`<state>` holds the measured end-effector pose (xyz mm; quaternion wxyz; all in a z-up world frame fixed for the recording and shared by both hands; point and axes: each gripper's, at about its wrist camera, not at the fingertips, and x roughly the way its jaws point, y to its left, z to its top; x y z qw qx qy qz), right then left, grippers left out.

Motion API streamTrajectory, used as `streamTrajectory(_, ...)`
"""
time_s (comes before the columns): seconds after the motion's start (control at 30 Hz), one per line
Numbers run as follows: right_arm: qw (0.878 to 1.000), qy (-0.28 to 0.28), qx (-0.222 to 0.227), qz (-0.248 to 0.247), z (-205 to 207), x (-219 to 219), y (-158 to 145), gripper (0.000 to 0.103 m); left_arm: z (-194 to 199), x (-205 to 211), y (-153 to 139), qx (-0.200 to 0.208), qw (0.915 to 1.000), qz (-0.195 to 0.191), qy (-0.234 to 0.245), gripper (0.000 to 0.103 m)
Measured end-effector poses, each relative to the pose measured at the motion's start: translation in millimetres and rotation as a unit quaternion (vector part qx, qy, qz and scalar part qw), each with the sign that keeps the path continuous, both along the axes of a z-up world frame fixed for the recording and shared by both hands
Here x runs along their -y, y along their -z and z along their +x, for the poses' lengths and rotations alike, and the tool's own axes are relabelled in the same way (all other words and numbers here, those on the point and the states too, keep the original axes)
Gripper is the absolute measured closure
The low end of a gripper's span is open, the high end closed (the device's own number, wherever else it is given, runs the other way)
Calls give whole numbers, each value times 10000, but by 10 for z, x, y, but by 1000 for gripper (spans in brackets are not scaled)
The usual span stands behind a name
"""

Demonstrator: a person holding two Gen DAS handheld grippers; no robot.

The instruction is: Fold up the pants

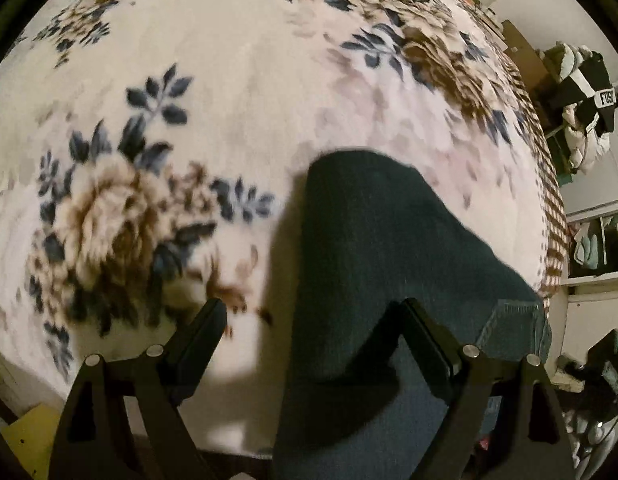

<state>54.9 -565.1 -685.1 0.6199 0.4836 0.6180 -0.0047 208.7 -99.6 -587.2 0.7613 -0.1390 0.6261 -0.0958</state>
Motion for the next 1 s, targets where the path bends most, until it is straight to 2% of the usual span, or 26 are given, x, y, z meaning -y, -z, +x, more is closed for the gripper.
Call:
streamTrajectory(0.07,9989,294,52,366,-98,-50,145,20,-79,15,23,-51,10000,5,20,16)
streamTrajectory(0.1,9977,524,190,379,-137,-70,169,33,-116,27,40,-74,10000,11,39,16)
streamTrajectory(0.13,9971,648,272,280,-163,-107,169,53,-154,39,60,-101,9999,12,65,16)
streamTrajectory(0.17,9971,710,273,88,-178,-113,129,89,-179,46,70,-118,9999,19,64,15)
streamTrajectory(0.27,9942,937,515,62,-224,-118,-152,90,-216,44,75,-150,9999,-5,72,16)
streamTrajectory(0.33,9948,775,630,-184,-251,-114,-388,90,-229,49,64,-140,9998,-29,104,15)
streamTrajectory(0.37,9960,624,547,-319,-253,-121,-420,90,-238,54,53,-130,9998,-51,134,15)
streamTrajectory(0.43,9988,233,-58,-432,-232,-163,-163,85,-243,72,49,-119,9998,46,179,15)
streamTrajectory(0.47,9977,222,-524,-373,-268,-149,80,69,-245,89,58,-119,9996,117,226,15)
streamTrajectory(0.5,9965,346,-706,-288,-323,-107,197,61,-248,102,69,-134,9995,155,253,15)
streamTrajectory(0.53,9962,566,-651,-69,-378,-75,264,59,-254,109,75,-148,9995,138,250,16)
streamTrajectory(0.57,9964,728,-409,172,-409,-73,271,52,-262,111,78,-165,9995,112,256,16)
streamTrajectory(0.6,9968,723,-281,202,-422,-82,250,35,-267,122,77,-160,9994,125,272,16)
streamTrajectory(0.67,9975,642,-122,254,-440,-171,233,20,-280,142,82,-137,9993,161,317,15)
streamTrajectory(0.73,9952,730,-21,653,-474,-266,334,20,-287,161,93,-129,9993,160,326,15)
streamTrajectory(0.87,9930,787,-33,885,-358,-452,603,20,-283,194,103,-103,9992,171,356,15)
streamTrajectory(0.93,9923,883,133,859,-310,-527,639,23,-286,210,100,-88,9991,189,383,15)
streamTrajectory(1.0,9942,895,160,568,-242,-601,609,33,-284,219,95,-75,9990,203,392,15)
